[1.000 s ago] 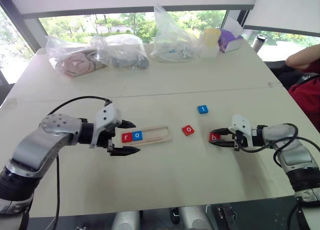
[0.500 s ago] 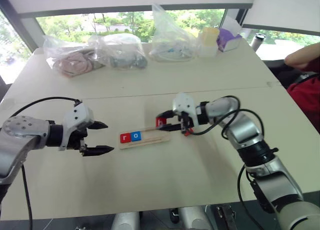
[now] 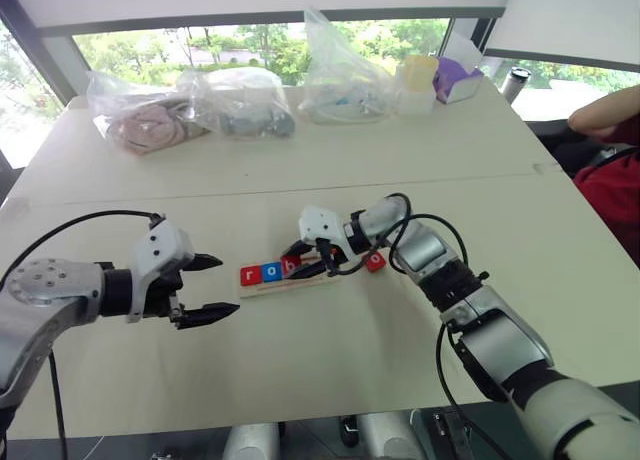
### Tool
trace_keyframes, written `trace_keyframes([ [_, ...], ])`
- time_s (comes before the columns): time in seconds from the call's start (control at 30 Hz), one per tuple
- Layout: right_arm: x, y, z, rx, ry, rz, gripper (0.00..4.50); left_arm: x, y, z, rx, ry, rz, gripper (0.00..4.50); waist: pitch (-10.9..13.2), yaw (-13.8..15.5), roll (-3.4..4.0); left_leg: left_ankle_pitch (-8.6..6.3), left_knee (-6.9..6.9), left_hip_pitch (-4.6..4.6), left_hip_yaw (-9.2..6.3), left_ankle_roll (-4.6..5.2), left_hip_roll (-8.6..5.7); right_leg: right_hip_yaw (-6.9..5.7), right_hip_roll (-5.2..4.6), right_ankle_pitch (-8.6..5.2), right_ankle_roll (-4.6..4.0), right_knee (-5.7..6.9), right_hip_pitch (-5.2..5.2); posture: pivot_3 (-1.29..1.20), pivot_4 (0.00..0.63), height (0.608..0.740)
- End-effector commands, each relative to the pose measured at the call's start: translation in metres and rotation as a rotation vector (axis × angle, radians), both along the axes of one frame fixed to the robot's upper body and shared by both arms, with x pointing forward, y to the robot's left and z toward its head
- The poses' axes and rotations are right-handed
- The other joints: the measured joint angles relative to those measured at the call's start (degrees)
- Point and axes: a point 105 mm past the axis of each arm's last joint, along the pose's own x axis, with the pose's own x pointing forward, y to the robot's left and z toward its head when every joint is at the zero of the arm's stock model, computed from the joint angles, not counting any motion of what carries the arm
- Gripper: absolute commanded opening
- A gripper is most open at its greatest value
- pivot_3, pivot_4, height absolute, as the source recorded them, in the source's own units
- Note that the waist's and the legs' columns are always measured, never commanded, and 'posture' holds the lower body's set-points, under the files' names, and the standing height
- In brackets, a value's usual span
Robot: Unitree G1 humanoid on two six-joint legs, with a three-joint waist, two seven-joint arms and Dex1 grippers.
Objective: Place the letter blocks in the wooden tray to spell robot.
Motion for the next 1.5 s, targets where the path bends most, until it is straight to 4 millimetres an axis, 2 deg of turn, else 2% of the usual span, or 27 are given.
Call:
trace_keyframes([
  [0.03,0.001,0.006,0.01,0.011,-0.038,0.041,1.21,-0.001,0.001,0.01,0.014,-0.043,0.0,4.5,0.0,0.02,0.0,0.0,0.0,0.0,0.0,0.0,0.0,0.0,0.0,0.0,0.0,0.0,0.0,0.0,0.15,0.74],
  [0.3,0.005,0.015,0.006,0.024,-0.037,0.029,1.21,0.003,-0.002,0.007,0.028,-0.052,-0.005,4.5,0.0,-0.01,0.0,0.0,0.0,0.0,0.0,-0.01,0.0,0.0,0.0,0.01,-0.02,0.0,0.01,0.0,0.15,0.74],
  [0.8,0.012,0.014,0.001,0.008,-0.074,0.009,1.21,0.009,-0.005,0.004,0.034,-0.064,-0.017,4.5,0.0,-0.01,0.0,0.01,0.0,0.0,0.0,-0.01,0.0,0.0,0.0,0.02,-0.02,0.0,0.01,0.0,0.15,0.74],
  [1.0,0.014,0.015,0.001,0.007,-0.095,-0.005,4.29,0.01,-0.006,0.004,0.034,-0.067,-0.021,4.5,0.0,-0.02,0.0,0.01,0.0,0.0,0.0,-0.01,0.0,0.0,0.0,0.02,-0.02,0.0,0.0,0.0,0.15,0.74],
  [1.03,0.015,0.015,0.001,0.01,-0.095,-0.006,4.47,0.01,-0.006,0.004,0.034,-0.067,-0.022,4.5,0.0,-0.01,0.0,0.01,0.0,0.0,0.0,-0.01,0.0,0.0,0.0,0.02,-0.02,0.0,0.01,0.0,0.15,0.74],
  [1.17,0.017,0.016,0.009,0.043,-0.106,-0.026,4.47,0.01,-0.006,0.004,0.034,-0.067,-0.022,4.5,0.0,-0.01,0.0,0.01,0.0,0.0,0.0,-0.01,0.0,0.0,0.0,0.02,-0.02,0.0,0.0,0.0,0.15,0.74],
  [1.23,0.022,0.015,0.022,0.093,-0.114,-0.062,4.47,0.01,-0.006,0.004,0.033,-0.069,-0.022,4.5,0.0,-0.01,0.0,0.01,0.0,0.0,0.0,-0.01,0.0,0.0,0.0,0.02,-0.02,0.0,0.0,0.0,0.15,0.74],
  [1.27,0.026,0.013,0.035,0.153,-0.103,-0.106,4.47,0.009,-0.007,0.004,0.028,-0.069,-0.022,4.5,0.0,-0.01,0.0,0.01,0.0,0.0,0.0,-0.01,0.0,0.0,0.0,0.02,-0.02,0.0,0.0,0.0,0.15,0.74],
  [1.33,0.026,0.002,0.053,0.238,-0.087,-0.172,4.47,0.008,-0.009,0.005,0.013,-0.066,-0.025,4.5,0.01,0.02,0.02,0.01,0.0,-0.02,0.0,-0.01,0.0,0.0,0.0,0.02,-0.02,0.0,-0.01,0.0,0.15,0.74],
  [1.4,0.017,-0.008,0.052,0.25,-0.081,-0.197,4.47,0.008,-0.009,0.005,0.009,-0.065,-0.025,4.5,0.0,0.21,0.0,0.01,0.0,-0.05,-0.04,-0.02,0.0,0.0,-0.02,0.02,-0.01,0.0,-0.02,0.0,0.15,0.74],
  [1.5,0.003,-0.012,0.04,0.243,-0.059,-0.217,4.47,0.009,-0.008,0.005,0.008,-0.063,-0.023,4.5,-0.06,0.24,-0.04,0.01,-0.04,-0.03,-0.08,-0.02,-0.01,-0.06,-0.04,0.01,0.0,-0.07,0.05,0.0,0.15,0.74],
])
